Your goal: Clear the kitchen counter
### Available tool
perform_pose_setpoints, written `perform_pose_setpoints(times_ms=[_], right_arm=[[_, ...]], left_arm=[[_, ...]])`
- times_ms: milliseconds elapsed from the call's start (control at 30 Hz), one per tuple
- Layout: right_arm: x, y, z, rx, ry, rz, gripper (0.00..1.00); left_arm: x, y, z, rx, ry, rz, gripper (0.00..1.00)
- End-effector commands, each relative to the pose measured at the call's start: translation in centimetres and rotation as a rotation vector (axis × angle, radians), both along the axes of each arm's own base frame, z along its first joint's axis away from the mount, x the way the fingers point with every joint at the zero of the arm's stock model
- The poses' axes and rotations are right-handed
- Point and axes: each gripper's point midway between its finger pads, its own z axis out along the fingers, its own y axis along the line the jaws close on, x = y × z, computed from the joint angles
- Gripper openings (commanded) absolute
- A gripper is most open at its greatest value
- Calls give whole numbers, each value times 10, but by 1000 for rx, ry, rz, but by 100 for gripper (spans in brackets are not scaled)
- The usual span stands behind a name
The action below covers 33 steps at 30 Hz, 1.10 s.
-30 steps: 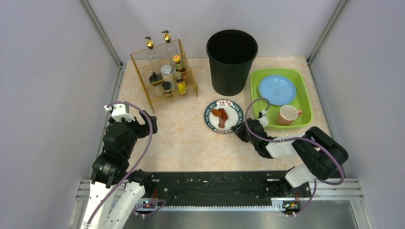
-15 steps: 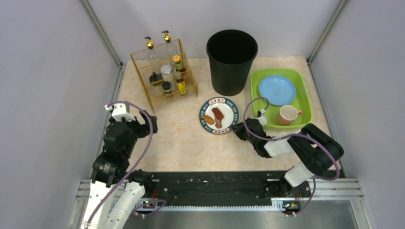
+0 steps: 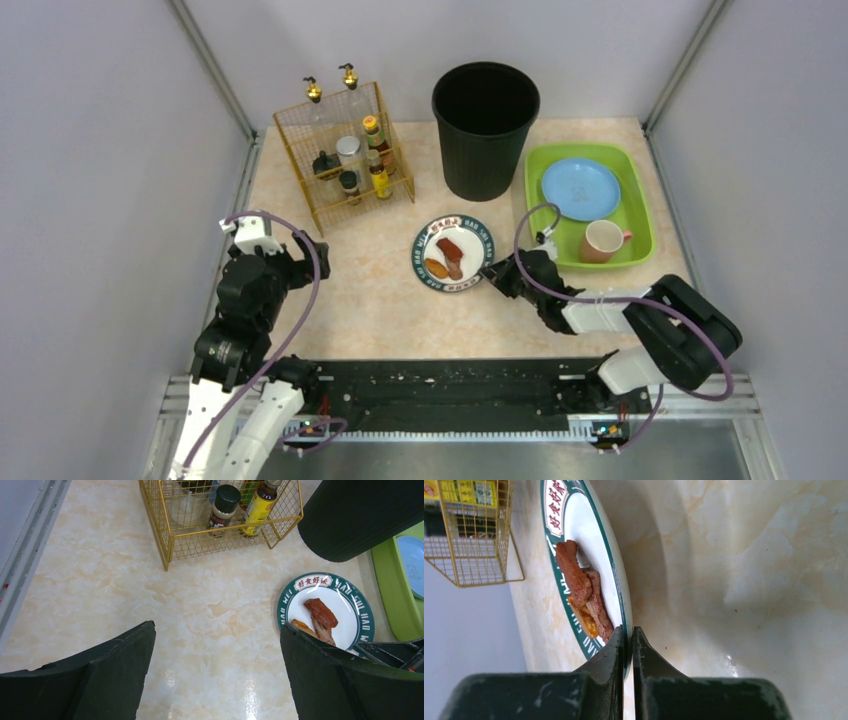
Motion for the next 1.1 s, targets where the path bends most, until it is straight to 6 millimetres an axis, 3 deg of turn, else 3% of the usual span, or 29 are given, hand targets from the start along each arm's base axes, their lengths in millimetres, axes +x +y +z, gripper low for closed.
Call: perform_pose_setpoints(times_ms=[0, 433, 467, 500, 600, 1067], right_arm=[[-5, 17, 38, 63, -79, 91, 0], [-20, 30, 96, 178, -141, 187, 0], [-20, 32, 102, 183, -151, 195, 0], [-21, 33, 108, 188, -160, 206, 0], [-21, 38, 129, 199, -180, 233, 0], [8, 39, 234, 297, -298, 238, 0]], left_arm=[[5, 2, 5, 7, -22, 14, 99], [4, 4, 5, 7, -22, 21, 99], [3, 4, 22, -2, -59, 22, 99], [4, 4, 7, 7, -26, 22, 99], [4, 4, 5, 8, -23, 23, 99], [4, 5, 5, 7, -25, 26, 99]])
